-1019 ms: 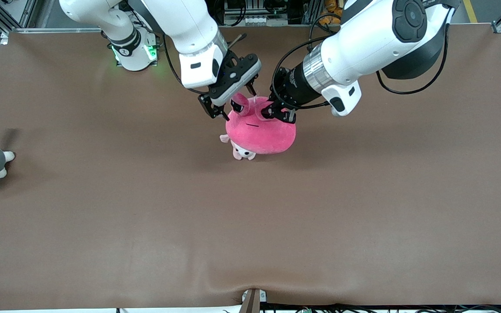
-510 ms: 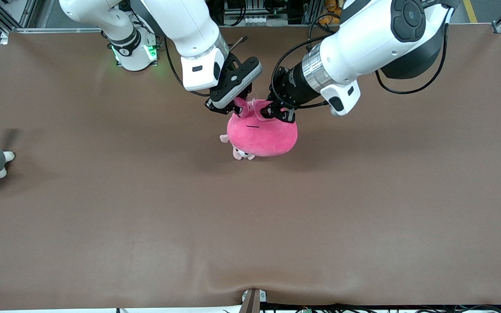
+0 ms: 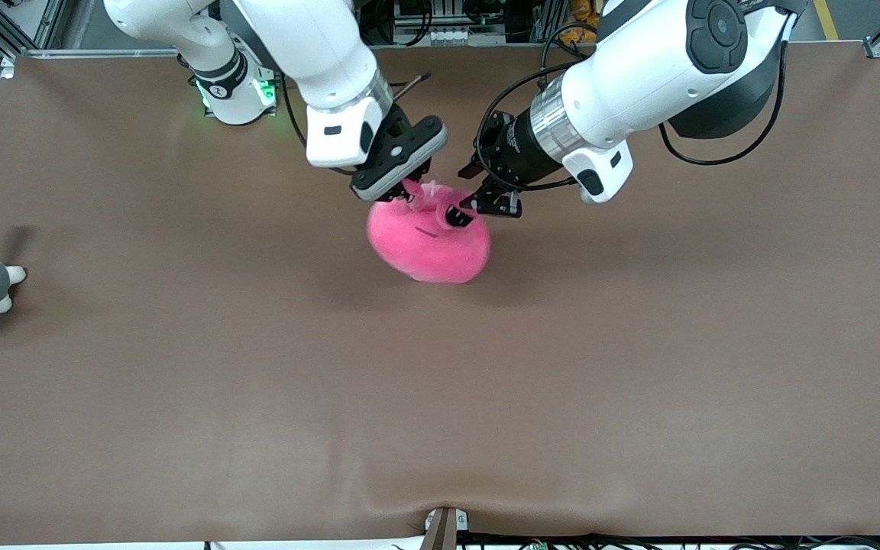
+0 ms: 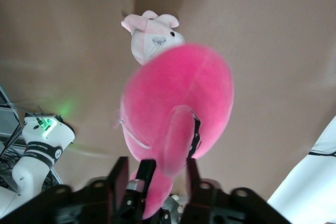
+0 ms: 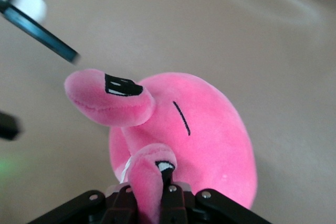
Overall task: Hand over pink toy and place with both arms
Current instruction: 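Carry the plush with the right gripper while the left gripper withdraws, then lower the pink plush onto the table and open the right gripper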
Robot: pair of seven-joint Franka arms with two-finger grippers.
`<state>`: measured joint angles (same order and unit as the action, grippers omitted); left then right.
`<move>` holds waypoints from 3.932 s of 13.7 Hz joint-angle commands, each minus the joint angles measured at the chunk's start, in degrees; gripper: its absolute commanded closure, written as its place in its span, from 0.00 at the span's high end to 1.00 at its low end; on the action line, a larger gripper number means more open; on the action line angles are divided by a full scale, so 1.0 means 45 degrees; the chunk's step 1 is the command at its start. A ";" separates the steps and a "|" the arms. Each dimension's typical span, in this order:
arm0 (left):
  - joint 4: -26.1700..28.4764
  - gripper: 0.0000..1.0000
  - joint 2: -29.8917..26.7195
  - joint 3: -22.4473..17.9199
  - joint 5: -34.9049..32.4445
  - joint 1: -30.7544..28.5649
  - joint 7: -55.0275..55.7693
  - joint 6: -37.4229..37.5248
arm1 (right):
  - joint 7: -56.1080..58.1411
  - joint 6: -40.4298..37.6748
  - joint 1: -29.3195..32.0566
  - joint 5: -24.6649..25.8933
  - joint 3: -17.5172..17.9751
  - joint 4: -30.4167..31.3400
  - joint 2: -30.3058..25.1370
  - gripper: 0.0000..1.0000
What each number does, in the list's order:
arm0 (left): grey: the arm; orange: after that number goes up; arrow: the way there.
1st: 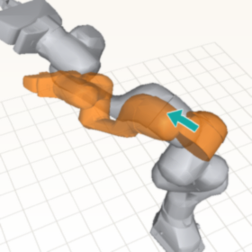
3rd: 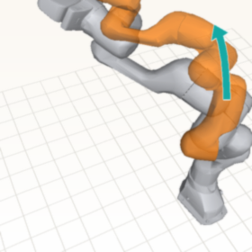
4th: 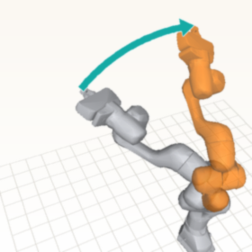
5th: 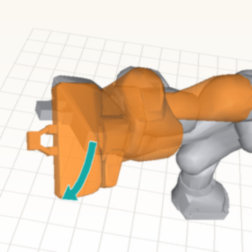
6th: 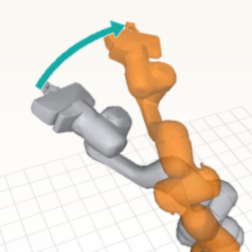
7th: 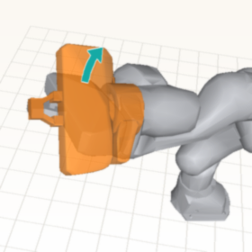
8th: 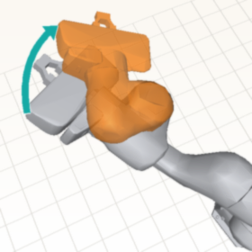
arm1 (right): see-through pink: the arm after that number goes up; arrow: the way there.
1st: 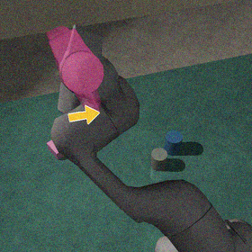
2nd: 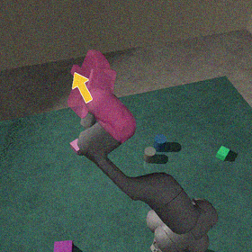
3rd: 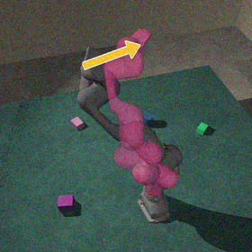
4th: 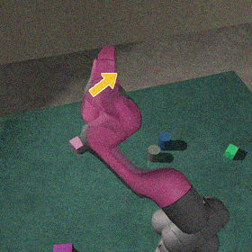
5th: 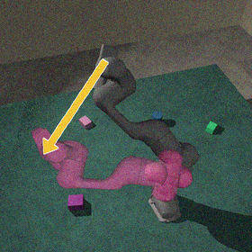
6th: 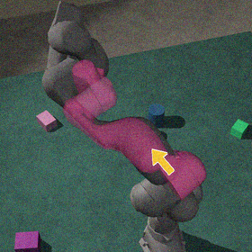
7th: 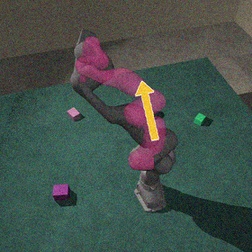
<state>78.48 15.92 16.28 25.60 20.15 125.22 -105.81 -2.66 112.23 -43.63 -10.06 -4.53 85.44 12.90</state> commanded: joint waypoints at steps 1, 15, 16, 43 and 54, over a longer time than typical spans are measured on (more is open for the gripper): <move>-0.0115 1.00 -0.0120 -0.0140 -0.0023 -0.0200 0.0182 -0.0003 | -0.0288 -0.0506 0.0555 0.0086 0.0109 0.0036 -0.0153 0.00; -0.0134 1.00 -0.0511 -0.0375 -0.2753 -0.4945 -1.2504 0.3666 | 0.1676 -0.2187 0.4809 0.0203 0.0109 0.1049 -0.0055 0.00; -0.0134 1.00 -0.0627 -0.0356 -0.3377 -0.4985 -1.3480 0.3978 | 0.2361 -0.2168 0.5181 0.0223 0.0109 0.1265 -0.0017 0.00; 0.0860 1.00 -0.2327 0.0541 -0.6528 -0.7095 -2.4063 0.4939 | 1.1301 -0.3162 1.1240 -0.0190 0.0187 0.2420 0.1294 1.00; 0.0667 1.00 -0.2327 0.0934 -0.6644 -0.7193 -2.3666 0.4860 | 0.3520 -0.4610 1.0516 0.1315 0.0188 0.3177 -0.0618 1.00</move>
<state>80.41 7.51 20.44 -3.49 -11.86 19.22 -83.50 14.96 91.14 3.75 -6.23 -3.56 95.90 14.15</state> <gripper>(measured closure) 0.000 0.000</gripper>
